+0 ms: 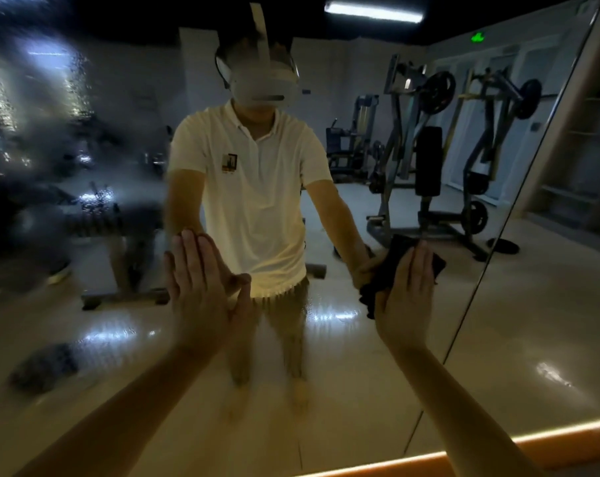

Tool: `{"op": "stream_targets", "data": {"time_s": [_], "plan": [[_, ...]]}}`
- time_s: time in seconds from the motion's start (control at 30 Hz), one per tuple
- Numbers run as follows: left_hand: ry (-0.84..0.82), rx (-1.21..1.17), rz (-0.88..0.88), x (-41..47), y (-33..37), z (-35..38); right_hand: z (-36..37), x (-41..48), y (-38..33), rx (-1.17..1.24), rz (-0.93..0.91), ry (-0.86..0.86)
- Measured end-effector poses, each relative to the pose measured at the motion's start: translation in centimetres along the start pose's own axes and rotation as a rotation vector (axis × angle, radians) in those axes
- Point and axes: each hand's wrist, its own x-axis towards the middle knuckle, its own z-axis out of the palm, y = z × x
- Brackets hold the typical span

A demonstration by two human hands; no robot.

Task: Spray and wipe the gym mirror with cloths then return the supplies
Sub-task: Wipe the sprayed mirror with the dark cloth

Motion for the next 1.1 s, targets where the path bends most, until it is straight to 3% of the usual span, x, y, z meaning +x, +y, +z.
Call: {"op": "stream_targets", "data": {"time_s": [0.27,0.5,0.67,0.87,0.97,1.1], "plan": [[-0.049,-0.067,0.227,-1.0,-3.8,-3.7,4.5,-1.8,-12.5,0.084,-0.384,-0.024],[-0.177,-0.033,0.071,-5.5,-6.7,-5.0,6.4,-3.4,-21.2,0.128,-0.599,-0.127],[-0.171,-0.059,0.048,-7.2,-5.5,-4.2,6.5,-4.3,-19.6,0.011,-0.757,-0.194],[-0.156,-0.102,-0.04,-7.3,-1.1,-1.9,4.9,-5.9,-10.0,-0.006,-0.548,-0.158],[-0.182,-0.108,-0.139,-7.2,-0.3,-0.7,4.1,-6.8,-5.5,-0.044,-0.398,-0.153],[-0.199,-0.057,-0.126,-7.5,-0.7,0.3,3.4,-8.1,-0.5,-0.01,-0.117,-0.094]]}}
